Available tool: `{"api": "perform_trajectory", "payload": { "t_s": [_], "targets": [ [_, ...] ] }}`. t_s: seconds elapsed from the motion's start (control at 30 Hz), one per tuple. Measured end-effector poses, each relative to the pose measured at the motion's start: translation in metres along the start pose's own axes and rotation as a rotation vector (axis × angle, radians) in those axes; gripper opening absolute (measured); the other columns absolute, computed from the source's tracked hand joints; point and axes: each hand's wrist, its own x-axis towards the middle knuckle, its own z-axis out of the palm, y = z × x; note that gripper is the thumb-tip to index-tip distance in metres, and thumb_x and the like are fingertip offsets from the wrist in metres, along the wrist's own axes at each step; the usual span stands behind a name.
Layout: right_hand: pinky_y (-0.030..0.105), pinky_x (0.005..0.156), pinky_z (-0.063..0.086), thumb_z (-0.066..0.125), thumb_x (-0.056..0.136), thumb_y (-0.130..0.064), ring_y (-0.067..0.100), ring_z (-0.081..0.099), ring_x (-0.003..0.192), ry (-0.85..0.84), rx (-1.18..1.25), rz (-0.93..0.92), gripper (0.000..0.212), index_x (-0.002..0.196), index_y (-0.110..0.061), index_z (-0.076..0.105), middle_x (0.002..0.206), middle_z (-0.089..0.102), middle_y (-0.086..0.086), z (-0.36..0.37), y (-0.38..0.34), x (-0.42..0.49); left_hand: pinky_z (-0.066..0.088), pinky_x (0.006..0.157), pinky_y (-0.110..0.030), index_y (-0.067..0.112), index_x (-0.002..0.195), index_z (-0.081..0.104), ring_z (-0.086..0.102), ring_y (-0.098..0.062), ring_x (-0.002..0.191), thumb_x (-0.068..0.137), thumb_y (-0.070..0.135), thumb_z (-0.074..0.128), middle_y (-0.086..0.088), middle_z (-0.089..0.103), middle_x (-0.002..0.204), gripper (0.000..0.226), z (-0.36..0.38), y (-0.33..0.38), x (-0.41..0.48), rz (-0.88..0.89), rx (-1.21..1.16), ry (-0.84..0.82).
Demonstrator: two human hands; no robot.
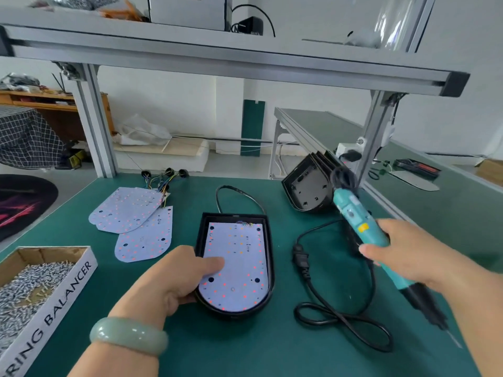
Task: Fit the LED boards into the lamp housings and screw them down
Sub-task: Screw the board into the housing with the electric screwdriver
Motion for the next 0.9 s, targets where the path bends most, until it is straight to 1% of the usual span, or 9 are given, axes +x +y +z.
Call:
{"api": "perform_trajectory", "payload": {
  "t_s": [0.1,0.23,0.33,0.43,0.53,0.67,0.77,0.83,0.9],
  "targets": [
    [0.029,0.072,0.045,0.065,0.087,-0.038,0.018,0.058,0.087,-0.025,-0.343,-0.043,0.037,0.118,-0.022,0.053,0.103,0.060,-0.001,0.017,0.004,-0.004,0.054,0.083,-0.043,0.003,0.101,0.066,0.070,-0.033,0.091,0.084,0.012,0.069,-0.015,0.074,0.095,0.019,-0.002,0.000,0.000,-0.011,-0.075,0.008],
    [0.029,0.081,0.045,0.058,0.090,-0.049,0.020,0.053,0.096,-0.084,-0.492,-0.059,0.042,0.122,-0.022,0.050,0.106,0.047,0.000,0.047,0.005,-0.005,0.054,0.080,-0.040,0.004,0.095,0.069,0.070,-0.028,0.079,0.086,0.009,0.066,-0.010,0.075,0.085,0.010,-0.004,-0.002,-0.001,-0.032,-0.178,-0.045],
    [0.033,0.093,0.041,0.055,0.090,-0.053,0.024,0.042,0.112,0.121,-0.560,-0.084,0.051,0.130,-0.022,0.047,0.127,0.046,0.003,0.052,-0.009,-0.007,0.055,0.079,-0.039,0.004,0.092,0.070,0.069,-0.025,0.073,0.087,0.008,0.064,-0.011,0.075,0.084,0.008,-0.006,-0.002,0.001,-0.042,-0.245,-0.064],
    [0.033,0.088,0.043,0.054,0.093,-0.038,0.024,0.053,0.107,0.308,-0.235,-0.324,0.030,0.118,-0.023,0.060,0.115,0.058,0.002,0.067,-0.051,-0.014,0.058,0.066,-0.034,0.002,0.095,0.068,0.070,-0.022,0.064,0.087,0.008,0.064,-0.013,0.075,0.084,0.011,-0.007,-0.002,0.002,-0.053,-0.319,-0.078],
    [0.031,0.065,0.040,0.050,0.094,-0.031,0.032,0.056,0.081,0.057,-0.195,-0.323,0.025,0.080,-0.012,0.057,0.087,0.063,0.010,0.095,-0.094,-0.006,0.058,0.058,-0.034,0.000,0.095,0.068,0.071,-0.022,0.060,0.086,0.006,0.064,-0.015,0.074,0.083,0.012,-0.007,-0.002,0.002,-0.063,-0.390,-0.091],
    [0.033,0.075,0.044,0.051,0.087,-0.016,0.033,0.063,0.103,-0.036,-0.329,-0.242,0.022,0.106,-0.010,0.061,0.111,0.066,0.011,0.120,-0.120,0.012,0.058,0.061,-0.035,-0.001,0.094,0.069,0.071,-0.025,0.062,0.086,0.006,0.063,-0.016,0.074,0.085,0.012,-0.007,-0.002,0.000,-0.067,-0.431,-0.107],
    [0.031,0.073,0.043,0.053,0.086,-0.015,0.032,0.063,0.099,-0.100,-0.262,-0.185,0.014,0.097,-0.009,0.059,0.108,0.066,0.010,0.122,-0.120,0.018,0.057,0.070,-0.038,-0.001,0.095,0.069,0.071,-0.025,0.065,0.086,0.007,0.063,-0.017,0.074,0.088,0.014,-0.008,-0.003,0.000,-0.067,-0.436,-0.121],
    [0.028,0.067,0.044,0.054,0.087,-0.011,0.028,0.060,0.079,-0.116,-0.049,-0.098,0.015,0.073,-0.008,0.050,0.087,0.064,0.010,0.114,-0.117,0.019,0.055,0.076,-0.039,0.000,0.096,0.069,0.071,-0.025,0.066,0.086,0.008,0.062,-0.017,0.074,0.089,0.015,-0.008,-0.004,0.001,-0.069,-0.437,-0.123],
    [0.023,0.052,0.046,0.051,0.090,-0.004,0.021,0.054,0.054,-0.204,0.476,0.053,0.027,0.063,-0.010,0.047,0.063,0.055,0.008,0.109,-0.111,0.017,0.057,0.069,-0.036,0.001,0.094,0.069,0.071,-0.024,0.064,0.087,0.008,0.062,-0.016,0.074,0.086,0.013,-0.005,-0.003,0.001,-0.062,-0.423,-0.125]
  ]
}}
